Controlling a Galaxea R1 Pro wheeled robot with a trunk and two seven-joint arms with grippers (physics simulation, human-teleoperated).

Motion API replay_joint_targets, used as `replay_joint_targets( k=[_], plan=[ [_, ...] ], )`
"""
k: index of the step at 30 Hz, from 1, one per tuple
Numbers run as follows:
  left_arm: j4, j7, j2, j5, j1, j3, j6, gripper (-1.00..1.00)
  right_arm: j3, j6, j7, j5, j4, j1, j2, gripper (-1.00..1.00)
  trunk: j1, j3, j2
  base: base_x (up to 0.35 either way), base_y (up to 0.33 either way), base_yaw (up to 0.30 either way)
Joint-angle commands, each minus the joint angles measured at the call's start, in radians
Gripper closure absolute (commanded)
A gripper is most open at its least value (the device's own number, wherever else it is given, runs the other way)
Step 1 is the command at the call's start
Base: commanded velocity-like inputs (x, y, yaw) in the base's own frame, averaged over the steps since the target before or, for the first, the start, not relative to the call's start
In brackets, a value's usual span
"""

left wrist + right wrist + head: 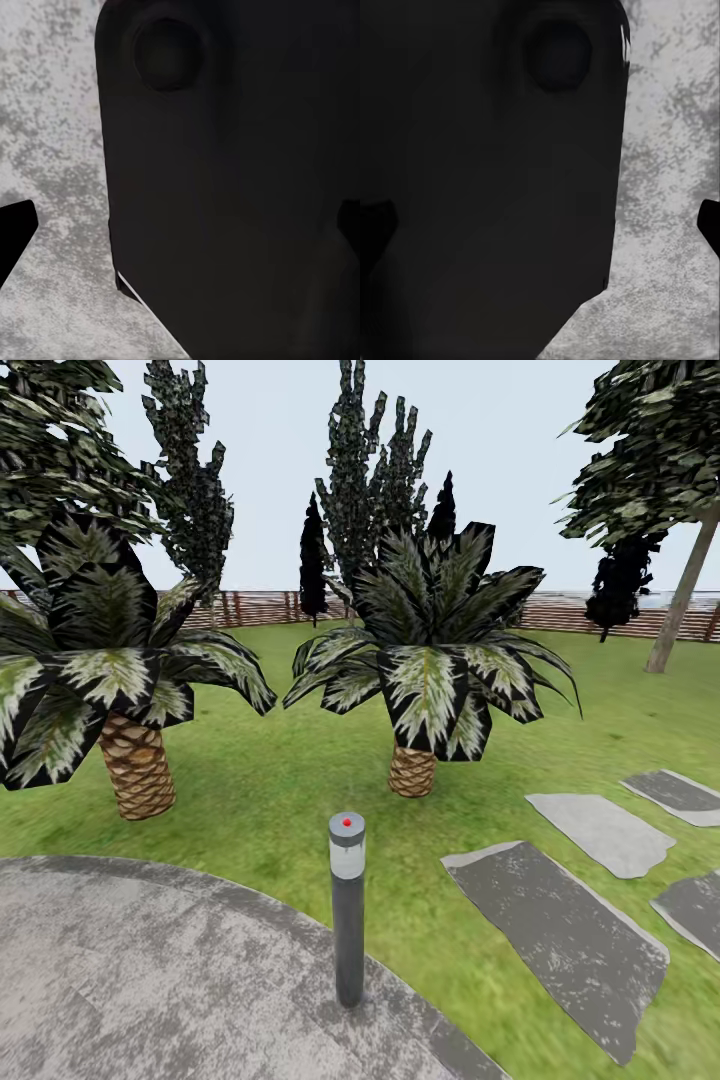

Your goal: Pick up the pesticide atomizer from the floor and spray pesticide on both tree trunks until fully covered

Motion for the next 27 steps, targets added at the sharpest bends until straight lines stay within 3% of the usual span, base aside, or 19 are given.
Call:
replay_joint_targets(
  k=[1,7,18,27],
  plan=[
    [-0.006,-0.003,0.0,0.002,0.003,-0.004,-0.001,-1.0,0.003,-0.002,0.006,0.002,-0.006,-0.006,0.006,-1.0,0.001,0.0,0.0,0.0,0.0,0.0],
    [-0.01,0.001,0.0,0.002,0.003,-0.005,-0.002,-1.0,0.003,-0.01,0.005,0.0,-0.034,-0.007,0.036,-1.0,0.001,0.0,0.0,0.0,0.0,0.0],
    [-0.011,0.002,0.0,0.002,0.003,-0.005,-0.002,-1.0,0.001,-0.072,0.005,-0.001,-0.096,-0.007,0.039,-1.0,0.001,0.0,0.0,0.0,0.0,-0.012],
    [-0.011,0.002,0.0,0.002,0.003,-0.009,-0.006,-1.0,0.003,-0.08,0.005,-0.001,-0.098,-0.007,0.038,-1.0,0.001,0.0,0.0,0.0,0.0,-0.234]
  ],
)
